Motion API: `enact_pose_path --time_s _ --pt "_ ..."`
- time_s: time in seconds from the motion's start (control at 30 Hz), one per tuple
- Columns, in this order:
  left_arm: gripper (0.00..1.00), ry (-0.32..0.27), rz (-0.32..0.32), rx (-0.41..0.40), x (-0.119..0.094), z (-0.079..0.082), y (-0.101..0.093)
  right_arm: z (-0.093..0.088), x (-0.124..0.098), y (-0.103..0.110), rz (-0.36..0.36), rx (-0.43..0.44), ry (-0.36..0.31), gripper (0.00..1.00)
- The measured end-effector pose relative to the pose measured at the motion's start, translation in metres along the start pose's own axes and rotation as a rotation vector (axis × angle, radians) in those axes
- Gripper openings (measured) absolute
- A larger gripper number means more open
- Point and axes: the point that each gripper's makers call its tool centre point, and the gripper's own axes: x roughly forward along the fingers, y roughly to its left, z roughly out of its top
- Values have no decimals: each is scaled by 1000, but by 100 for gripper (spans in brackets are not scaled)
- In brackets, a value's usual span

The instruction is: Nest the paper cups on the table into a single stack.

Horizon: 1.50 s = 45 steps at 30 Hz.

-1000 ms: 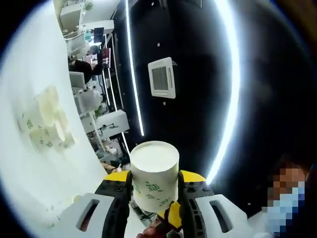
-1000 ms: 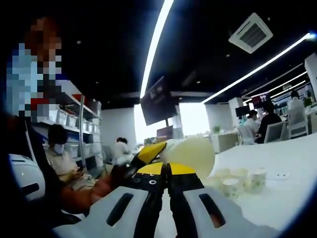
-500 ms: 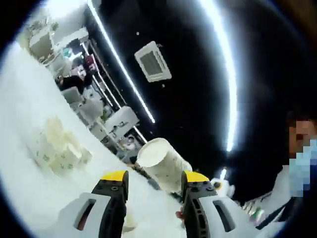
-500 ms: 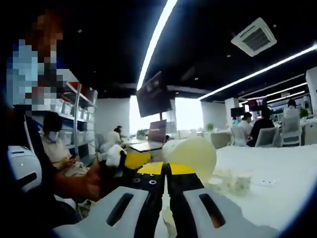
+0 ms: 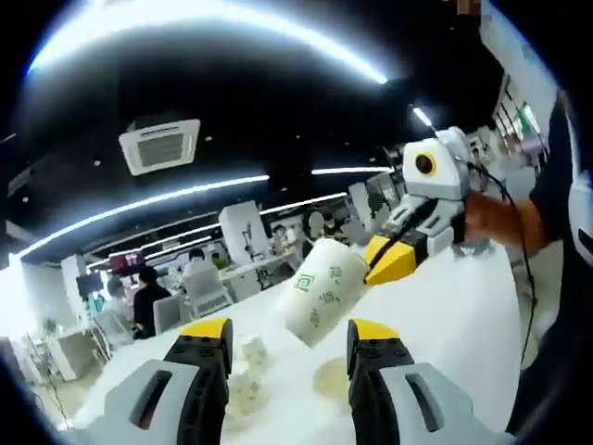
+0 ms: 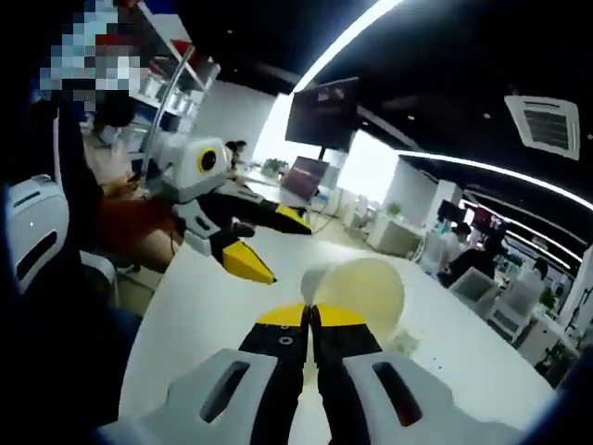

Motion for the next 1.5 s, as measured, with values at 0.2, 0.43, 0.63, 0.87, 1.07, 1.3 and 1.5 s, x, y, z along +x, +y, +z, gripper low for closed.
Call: enact_pose_path --time_s 0.2,0.43,0.63,0.87,1.07,1.3,1.5 --pt "54 84 -77 161 6 0 -17 -4 1 8 46 -99 96 2" --pt "53 86 -127 185 16 9 -25 -8 5 20 107 -245 202 2" --pt "51 110 -172 221 24 3 -39 -5 6 29 138 -316 240 2" --pt "47 131 -185 265 29 -1 -40 -10 7 31 157 -392 288 2" --pt "45 134 -201 273 33 -2 -43 -15 8 32 181 -455 331 2" --pt "44 121 -197 238 38 -7 -44 -21 9 30 184 -494 354 3" --pt "43 110 -187 191 41 -13 -43 -21 9 27 175 -472 326 14"
